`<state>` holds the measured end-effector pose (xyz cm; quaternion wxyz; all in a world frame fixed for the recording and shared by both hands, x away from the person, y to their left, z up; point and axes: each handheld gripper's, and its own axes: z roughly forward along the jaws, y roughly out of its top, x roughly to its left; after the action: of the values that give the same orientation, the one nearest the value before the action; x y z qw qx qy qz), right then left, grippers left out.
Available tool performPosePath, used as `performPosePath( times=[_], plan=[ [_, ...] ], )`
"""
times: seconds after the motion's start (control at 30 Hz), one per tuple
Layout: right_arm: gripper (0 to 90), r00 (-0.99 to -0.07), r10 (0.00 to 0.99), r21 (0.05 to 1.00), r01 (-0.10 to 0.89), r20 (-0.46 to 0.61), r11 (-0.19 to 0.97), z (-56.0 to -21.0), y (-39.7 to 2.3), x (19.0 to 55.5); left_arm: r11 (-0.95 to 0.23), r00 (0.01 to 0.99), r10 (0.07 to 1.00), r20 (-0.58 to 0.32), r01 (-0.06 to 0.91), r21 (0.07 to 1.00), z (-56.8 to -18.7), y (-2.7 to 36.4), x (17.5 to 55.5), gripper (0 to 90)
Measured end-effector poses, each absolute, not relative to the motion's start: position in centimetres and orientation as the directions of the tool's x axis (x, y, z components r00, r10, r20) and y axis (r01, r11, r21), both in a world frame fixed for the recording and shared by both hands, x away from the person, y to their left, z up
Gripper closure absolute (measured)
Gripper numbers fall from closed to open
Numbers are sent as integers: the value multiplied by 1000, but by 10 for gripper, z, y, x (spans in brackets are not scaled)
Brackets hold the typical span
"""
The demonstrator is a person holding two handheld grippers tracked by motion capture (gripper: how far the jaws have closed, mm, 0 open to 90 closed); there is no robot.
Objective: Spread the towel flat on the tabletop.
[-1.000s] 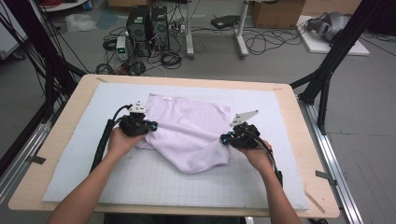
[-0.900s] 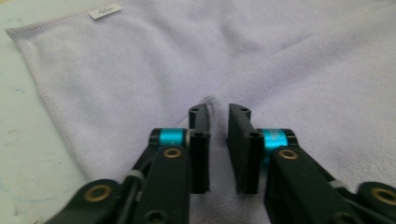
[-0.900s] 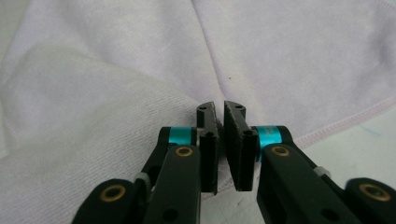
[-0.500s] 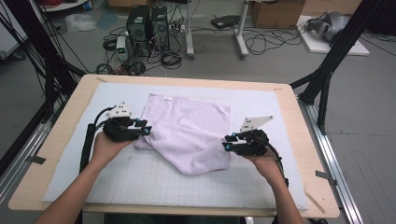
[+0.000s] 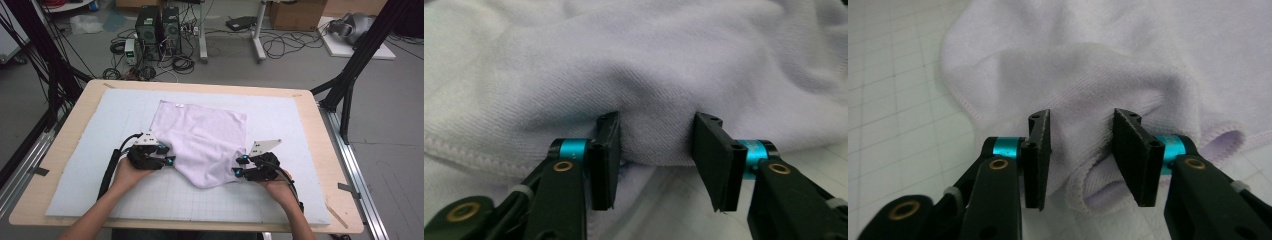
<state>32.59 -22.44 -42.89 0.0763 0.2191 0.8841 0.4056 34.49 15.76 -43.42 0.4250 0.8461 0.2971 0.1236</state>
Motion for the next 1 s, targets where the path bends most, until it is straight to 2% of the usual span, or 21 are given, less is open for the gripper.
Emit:
performPosePath(
  times=[0.07,0.13,0.37,0.7,0.77,0.8,0.87,0.93,1.0],
  plan=[
    [690,-891,453,747,321,30,583,-431,-220,327,-465,792,610,-33,391,794,-433,156,345,735],
    [800,-895,445,746,315,28,587,-429,-220,326,-462,788,615,-32,393,795,-429,158,343,807],
    [829,-910,415,777,272,15,567,-408,-224,308,-442,807,590,-26,351,826,-394,177,318,821],
    [829,-950,313,821,177,-2,543,-364,-218,267,-455,850,526,22,260,852,-337,203,265,820],
    [797,-957,290,831,170,11,530,-357,-219,255,-462,861,508,24,249,851,-332,207,256,820],
    [750,-960,279,841,164,16,516,-354,-221,250,-472,865,500,32,242,848,-332,209,254,816],
    [708,-961,274,858,164,29,486,-350,-224,245,-471,863,506,20,257,844,-338,209,259,778],
    [651,-951,310,851,164,2,498,-349,-225,248,-467,862,506,-2,276,840,-348,208,270,670],
    [652,-944,329,844,186,12,503,-355,-225,256,-472,862,507,-23,299,829,-361,205,281,636]
  ],
)
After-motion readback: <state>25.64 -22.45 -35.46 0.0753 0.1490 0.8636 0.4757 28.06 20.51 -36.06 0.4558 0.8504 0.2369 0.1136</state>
